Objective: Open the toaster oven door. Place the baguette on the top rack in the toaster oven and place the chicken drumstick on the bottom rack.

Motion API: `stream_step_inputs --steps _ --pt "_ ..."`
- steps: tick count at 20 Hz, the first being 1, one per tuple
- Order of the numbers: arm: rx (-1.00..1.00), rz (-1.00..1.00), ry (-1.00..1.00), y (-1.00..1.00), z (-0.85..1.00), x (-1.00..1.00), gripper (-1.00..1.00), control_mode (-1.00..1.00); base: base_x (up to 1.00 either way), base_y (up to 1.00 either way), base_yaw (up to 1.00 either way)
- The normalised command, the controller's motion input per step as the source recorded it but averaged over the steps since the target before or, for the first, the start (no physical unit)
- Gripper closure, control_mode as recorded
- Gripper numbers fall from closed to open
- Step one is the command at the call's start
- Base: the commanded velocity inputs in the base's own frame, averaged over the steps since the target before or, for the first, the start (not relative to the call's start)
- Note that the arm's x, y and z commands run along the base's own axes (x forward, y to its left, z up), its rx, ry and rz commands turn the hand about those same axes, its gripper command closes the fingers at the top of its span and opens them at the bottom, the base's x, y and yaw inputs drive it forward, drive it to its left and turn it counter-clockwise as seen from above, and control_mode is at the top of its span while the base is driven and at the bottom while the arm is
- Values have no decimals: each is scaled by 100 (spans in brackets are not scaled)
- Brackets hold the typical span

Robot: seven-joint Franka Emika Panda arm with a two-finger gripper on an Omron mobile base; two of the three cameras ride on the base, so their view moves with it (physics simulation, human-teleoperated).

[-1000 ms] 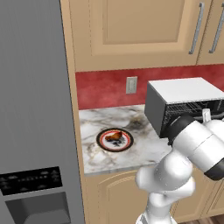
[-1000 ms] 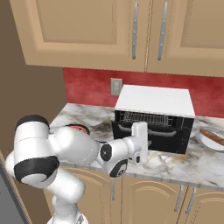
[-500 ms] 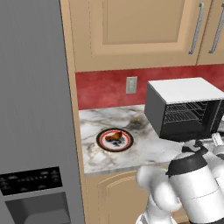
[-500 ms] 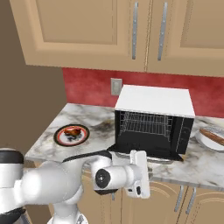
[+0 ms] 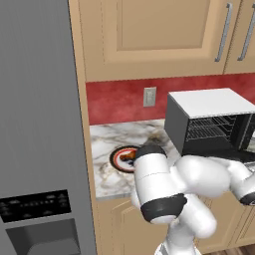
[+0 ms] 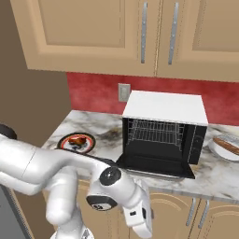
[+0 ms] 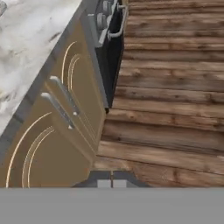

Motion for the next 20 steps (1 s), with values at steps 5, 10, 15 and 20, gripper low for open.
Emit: stream_step_inputs --steps 5,10,15,20 --pt "32 1 58 26 94 -53 100 -100 0 0 0" --pt "21 6 39 13 98 -22 100 -100 0 0 0" --pt "13 12 29 0 100 0 100 -100 0 0 0" --pt "16 15 24 0 93 7 100 -100 0 0 0"
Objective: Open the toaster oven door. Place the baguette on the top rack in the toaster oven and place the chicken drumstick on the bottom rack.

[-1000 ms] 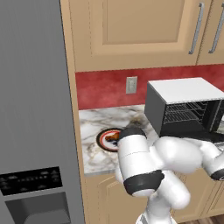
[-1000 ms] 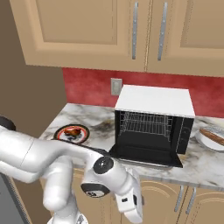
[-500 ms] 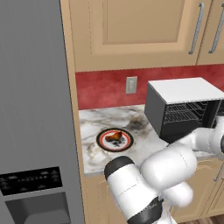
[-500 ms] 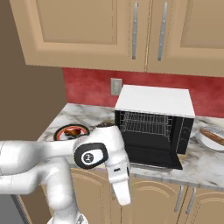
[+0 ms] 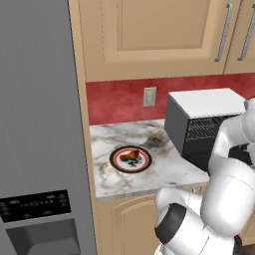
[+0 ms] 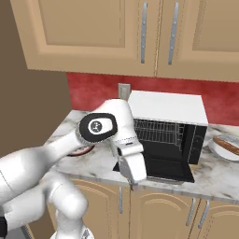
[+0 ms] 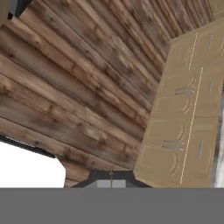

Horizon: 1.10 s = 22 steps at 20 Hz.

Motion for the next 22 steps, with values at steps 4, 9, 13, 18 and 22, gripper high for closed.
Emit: stream_step_inputs --steps 4,9,13,18,22 --pt "17 23 2 0 20 51 100 -100 0 0 0" --pt "26 29 -13 0 -8 76 100 -100 0 0 0" --pt "29 30 -19 0 -20 86 100 -100 0 0 0" --pt "25 33 -22 0 -30 67 -100 -100 0 0 0" --pt "16 38 -24 -11 -45 8 -100 -100 0 0 0"
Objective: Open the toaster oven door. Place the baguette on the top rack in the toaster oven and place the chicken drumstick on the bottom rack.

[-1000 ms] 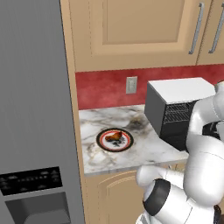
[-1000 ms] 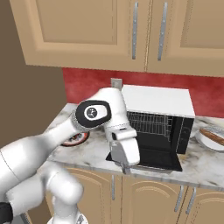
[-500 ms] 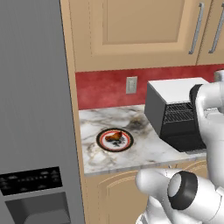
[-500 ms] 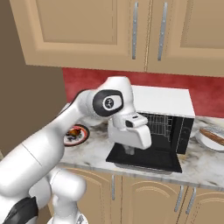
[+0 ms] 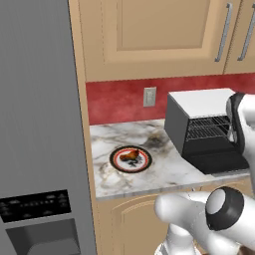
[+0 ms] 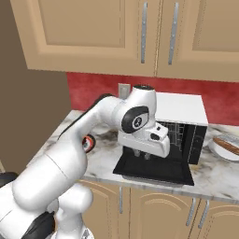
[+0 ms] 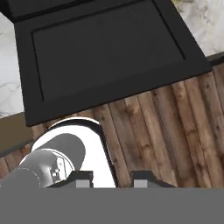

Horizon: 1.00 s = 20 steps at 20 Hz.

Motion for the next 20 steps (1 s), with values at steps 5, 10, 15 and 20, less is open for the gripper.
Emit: stream_step_inputs --steps 5,10,15,20 --pt "11 33 -18 -38 -13 19 -100 -100 0 0 0" --pt "12 39 -9 -59 14 35 -100 -100 0 0 0" --pt "16 45 -13 -15 0 41 -100 -100 0 0 0" --pt "20 32 -24 0 -20 45 -100 -100 0 0 0"
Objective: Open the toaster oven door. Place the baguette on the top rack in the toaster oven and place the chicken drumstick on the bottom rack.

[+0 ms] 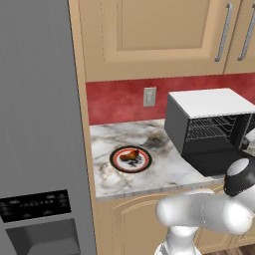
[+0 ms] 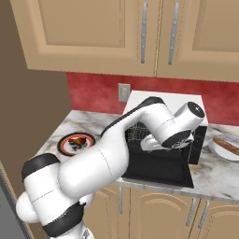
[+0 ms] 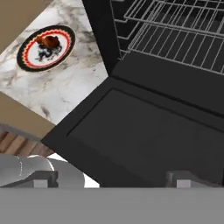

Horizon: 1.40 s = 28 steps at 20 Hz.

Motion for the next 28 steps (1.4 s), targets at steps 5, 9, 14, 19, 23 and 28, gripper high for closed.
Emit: stream_step_inputs --steps 5,9,14,19,23,28 --pt "14 22 -29 1 -11 50 -100 -100 0 0 0" --pt "15 13 -25 1 -12 54 -100 -100 0 0 0" --pt "17 13 -24 0 -26 3 -100 -100 0 0 0" --pt "21 4 -12 0 -13 0 -100 -100 0 0 0" --pt "16 0 -12 24 0 6 -100 -100 0 0 0" --pt "12 0 -12 34 -6 3 -100 -100 0 0 0"
